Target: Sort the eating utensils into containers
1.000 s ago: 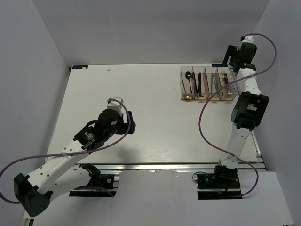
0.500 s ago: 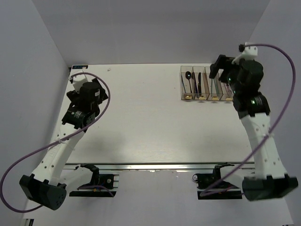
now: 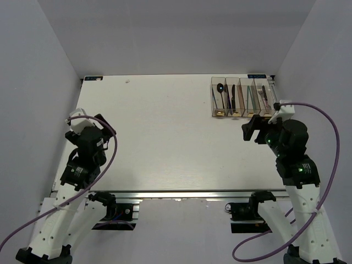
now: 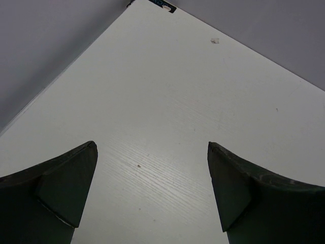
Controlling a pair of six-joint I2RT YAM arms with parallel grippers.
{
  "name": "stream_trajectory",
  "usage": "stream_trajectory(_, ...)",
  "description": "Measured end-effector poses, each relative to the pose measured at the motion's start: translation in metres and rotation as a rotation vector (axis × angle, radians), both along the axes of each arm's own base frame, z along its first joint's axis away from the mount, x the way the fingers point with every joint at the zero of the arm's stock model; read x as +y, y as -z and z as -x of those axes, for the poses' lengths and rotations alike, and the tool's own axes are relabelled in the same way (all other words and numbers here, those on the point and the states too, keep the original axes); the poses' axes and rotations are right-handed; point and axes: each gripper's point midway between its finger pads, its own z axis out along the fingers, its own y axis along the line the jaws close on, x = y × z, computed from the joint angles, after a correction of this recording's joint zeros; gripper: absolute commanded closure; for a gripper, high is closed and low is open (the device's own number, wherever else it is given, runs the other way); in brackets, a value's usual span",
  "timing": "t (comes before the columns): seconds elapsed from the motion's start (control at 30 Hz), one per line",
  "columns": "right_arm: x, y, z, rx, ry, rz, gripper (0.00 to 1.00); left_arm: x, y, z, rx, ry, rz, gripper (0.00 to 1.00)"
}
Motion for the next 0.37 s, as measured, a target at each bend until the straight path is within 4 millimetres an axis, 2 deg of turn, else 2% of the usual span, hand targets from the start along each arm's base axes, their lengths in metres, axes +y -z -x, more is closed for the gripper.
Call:
stream_trajectory(0.1, 0.002, 0.028, 0.007, 0.048, -0.031, 0.022, 0.11, 0.001, 0.008, 0.002, 0.012, 0.002, -0.004, 0.02)
stream_trajectory(0.2, 0.003, 0.045, 0.011, 0.073, -0.046, 0.039, 0.11, -0.002, 0.013, 0.000, 0.025, 0.015, -0.007, 0.02)
stream_trajectory(0.37, 0.001, 0.043, 0.014, 0.054, -0.042, 0.045, 0.11, -0.006, 0.023, -0.008, 0.069, 0.021, -0.021, 0.02)
